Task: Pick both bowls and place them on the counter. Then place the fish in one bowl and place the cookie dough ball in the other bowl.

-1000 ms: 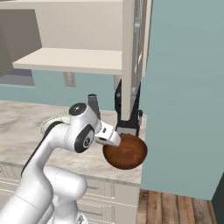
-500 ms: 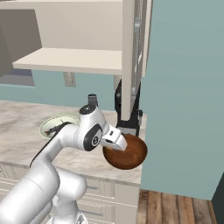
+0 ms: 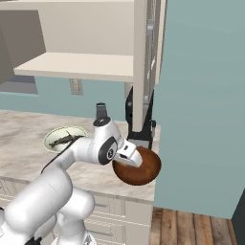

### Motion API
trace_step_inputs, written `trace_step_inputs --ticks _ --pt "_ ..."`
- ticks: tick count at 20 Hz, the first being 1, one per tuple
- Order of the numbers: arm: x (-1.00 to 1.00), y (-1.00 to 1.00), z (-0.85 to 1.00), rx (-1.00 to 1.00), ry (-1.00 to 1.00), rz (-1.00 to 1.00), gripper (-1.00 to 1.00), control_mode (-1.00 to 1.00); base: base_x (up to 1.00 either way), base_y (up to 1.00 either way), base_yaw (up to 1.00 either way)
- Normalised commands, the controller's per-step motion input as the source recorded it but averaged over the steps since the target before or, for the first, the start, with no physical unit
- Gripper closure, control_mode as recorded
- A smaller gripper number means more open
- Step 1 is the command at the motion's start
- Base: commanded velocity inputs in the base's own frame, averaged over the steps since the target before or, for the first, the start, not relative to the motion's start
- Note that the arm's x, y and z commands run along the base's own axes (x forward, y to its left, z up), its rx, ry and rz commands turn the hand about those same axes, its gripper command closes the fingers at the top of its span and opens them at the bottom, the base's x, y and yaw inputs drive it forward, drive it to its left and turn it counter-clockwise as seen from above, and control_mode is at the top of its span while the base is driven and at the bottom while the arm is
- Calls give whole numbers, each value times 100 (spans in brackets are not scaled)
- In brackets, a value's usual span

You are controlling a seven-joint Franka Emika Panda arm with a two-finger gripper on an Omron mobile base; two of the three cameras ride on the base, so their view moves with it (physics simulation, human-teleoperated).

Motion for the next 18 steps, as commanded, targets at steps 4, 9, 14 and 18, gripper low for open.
trace_step_inputs --ticks 4,9,14,18 --pt "6 -15 -24 0 2 0 100 -100 0 0 0" --pt "10 -17 -21 0 3 0 100 -100 0 0 0" --pt "14 -9 -18 0 4 0 100 -100 0 0 0" --pt "14 -1 -17 0 4 0 100 -100 0 0 0"
